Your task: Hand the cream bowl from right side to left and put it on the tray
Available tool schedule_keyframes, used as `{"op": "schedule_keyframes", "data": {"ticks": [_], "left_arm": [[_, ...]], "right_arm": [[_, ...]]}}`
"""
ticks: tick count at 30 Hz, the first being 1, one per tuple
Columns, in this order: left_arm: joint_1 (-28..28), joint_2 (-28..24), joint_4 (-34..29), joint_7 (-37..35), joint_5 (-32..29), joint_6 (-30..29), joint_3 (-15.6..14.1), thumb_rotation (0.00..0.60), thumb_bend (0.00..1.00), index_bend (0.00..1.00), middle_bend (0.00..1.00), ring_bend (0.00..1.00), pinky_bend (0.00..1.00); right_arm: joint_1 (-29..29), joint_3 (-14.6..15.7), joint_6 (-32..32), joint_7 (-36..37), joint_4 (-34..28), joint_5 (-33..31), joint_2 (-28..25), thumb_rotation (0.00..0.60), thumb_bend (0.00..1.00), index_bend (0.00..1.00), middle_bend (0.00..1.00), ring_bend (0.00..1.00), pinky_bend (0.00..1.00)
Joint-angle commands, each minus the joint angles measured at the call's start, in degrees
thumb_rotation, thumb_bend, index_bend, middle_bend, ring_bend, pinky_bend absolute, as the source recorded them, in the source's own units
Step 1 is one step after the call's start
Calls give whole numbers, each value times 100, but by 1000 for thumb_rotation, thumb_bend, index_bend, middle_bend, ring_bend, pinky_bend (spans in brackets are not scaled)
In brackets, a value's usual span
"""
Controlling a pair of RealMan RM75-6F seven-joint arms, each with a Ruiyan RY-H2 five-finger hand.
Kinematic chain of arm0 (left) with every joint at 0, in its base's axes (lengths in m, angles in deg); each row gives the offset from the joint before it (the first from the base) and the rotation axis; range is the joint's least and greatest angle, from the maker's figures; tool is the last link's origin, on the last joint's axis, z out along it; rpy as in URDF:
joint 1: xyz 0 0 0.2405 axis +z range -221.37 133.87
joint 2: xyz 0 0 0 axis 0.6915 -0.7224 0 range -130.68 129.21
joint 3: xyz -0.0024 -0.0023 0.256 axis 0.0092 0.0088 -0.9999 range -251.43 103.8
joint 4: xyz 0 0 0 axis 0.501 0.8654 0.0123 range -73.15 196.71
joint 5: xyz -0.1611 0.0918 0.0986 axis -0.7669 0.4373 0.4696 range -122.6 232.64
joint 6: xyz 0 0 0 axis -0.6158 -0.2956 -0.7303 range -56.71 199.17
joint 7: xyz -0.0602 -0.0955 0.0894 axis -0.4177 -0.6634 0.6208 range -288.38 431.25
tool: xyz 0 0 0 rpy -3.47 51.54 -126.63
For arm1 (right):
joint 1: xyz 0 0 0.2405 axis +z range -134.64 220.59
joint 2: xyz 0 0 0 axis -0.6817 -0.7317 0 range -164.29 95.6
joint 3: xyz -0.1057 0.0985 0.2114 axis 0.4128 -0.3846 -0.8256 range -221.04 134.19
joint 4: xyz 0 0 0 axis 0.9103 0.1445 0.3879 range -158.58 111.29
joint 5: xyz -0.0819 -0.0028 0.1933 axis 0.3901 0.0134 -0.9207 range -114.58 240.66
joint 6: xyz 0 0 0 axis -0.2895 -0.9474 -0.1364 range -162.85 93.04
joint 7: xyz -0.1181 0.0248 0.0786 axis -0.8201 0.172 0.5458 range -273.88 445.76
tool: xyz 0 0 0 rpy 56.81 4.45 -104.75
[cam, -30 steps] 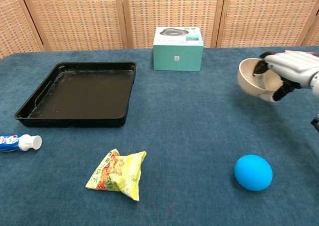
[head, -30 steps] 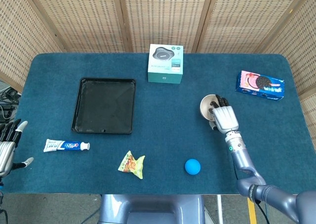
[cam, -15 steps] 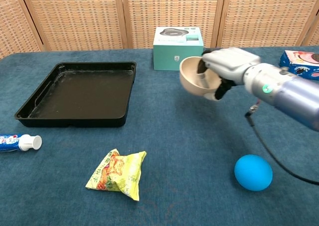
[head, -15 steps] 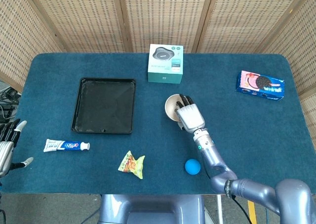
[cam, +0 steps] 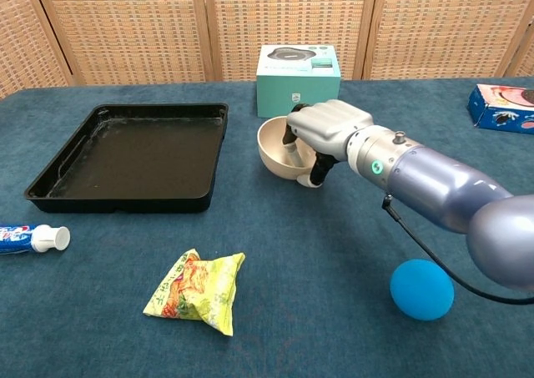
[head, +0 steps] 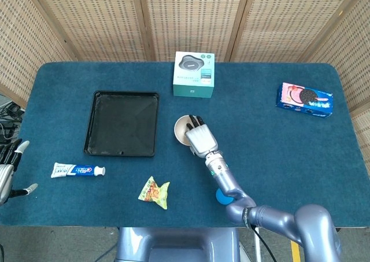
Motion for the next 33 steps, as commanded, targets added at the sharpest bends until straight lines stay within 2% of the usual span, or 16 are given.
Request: {"op": "schedule_keyframes", "data": {"ticks": [1, 4, 6, 8, 11, 14, 21, 28, 30, 33], "left_arm": [[-2, -2, 3, -5, -2, 3, -2, 600, 14, 0, 0, 0, 0], [3, -2, -8, 5, 3, -11, -3, 600, 14, 0, 0, 0, 0], [4, -4, -19, 20, 5, -20, -4, 600, 14, 0, 0, 0, 0], [9, -6, -30, 36, 11, -36, -4, 600, 14, 0, 0, 0, 0], [20, -5, -47, 63, 22, -67, -7, 600, 14, 0, 0, 0, 0], [34, -7, -67, 94, 34, -104, -8, 600, 14, 0, 0, 0, 0], [55, 8, -113, 191, 96, -195, -16, 600, 13, 0, 0, 0, 0], [54, 46, -184, 389, 181, -241, -50, 600, 14, 0, 0, 0, 0], [57, 63, -217, 462, 223, -271, -62, 600, 14, 0, 0, 0, 0], [66, 103, -271, 613, 310, -335, -89, 600, 16, 0, 0, 0, 0]], "right_arm": [[47, 31, 20, 17, 93, -20, 91, 600, 522, 690, 353, 95, 184], [40, 74, -1, 14, 101, -5, 101, 600, 510, 663, 328, 95, 184], [29, 88, -2, -4, 47, -17, 66, 600, 460, 595, 272, 81, 178], [3, 95, -39, -17, -114, -11, -24, 600, 378, 439, 159, 32, 154], [-54, 114, -217, -79, -417, 80, -212, 600, 307, 236, 23, 0, 118], [-142, 91, -456, -151, -825, 155, -466, 600, 284, 143, 0, 0, 101], [-410, 62, -903, -189, -1815, 306, -1152, 600, 269, 118, 0, 0, 98], [-787, 77, -1374, 240, -2651, 649, -1874, 600, 266, 117, 0, 0, 89], [-992, 172, -1605, 356, -2852, 817, -2134, 600, 260, 115, 0, 0, 78], [-1447, 513, -1979, 633, -3120, 1156, -2626, 600, 242, 98, 0, 0, 62]]}}
